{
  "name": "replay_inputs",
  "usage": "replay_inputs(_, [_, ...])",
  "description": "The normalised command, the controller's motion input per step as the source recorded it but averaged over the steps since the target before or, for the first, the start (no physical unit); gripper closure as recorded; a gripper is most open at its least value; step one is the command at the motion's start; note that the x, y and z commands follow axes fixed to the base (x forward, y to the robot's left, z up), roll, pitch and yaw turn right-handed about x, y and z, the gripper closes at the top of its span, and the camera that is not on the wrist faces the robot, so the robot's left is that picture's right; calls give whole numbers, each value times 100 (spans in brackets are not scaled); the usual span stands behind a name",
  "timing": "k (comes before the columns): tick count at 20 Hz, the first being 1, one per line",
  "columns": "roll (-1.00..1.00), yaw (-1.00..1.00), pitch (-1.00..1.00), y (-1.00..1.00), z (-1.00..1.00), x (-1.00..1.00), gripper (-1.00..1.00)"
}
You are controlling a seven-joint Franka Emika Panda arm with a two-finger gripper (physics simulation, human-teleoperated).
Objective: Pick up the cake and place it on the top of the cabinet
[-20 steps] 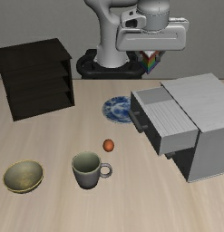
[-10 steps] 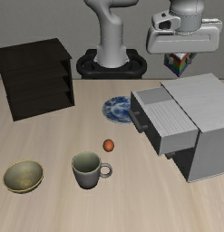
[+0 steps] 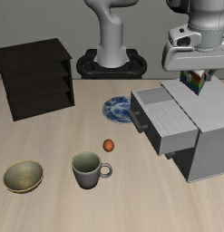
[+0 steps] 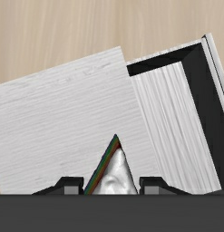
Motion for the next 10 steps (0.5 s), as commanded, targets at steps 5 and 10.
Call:
replay_inputs(5, [0, 0, 0, 20, 0, 0, -100])
replay_inputs(10, [0, 0, 0, 0, 0, 0, -100])
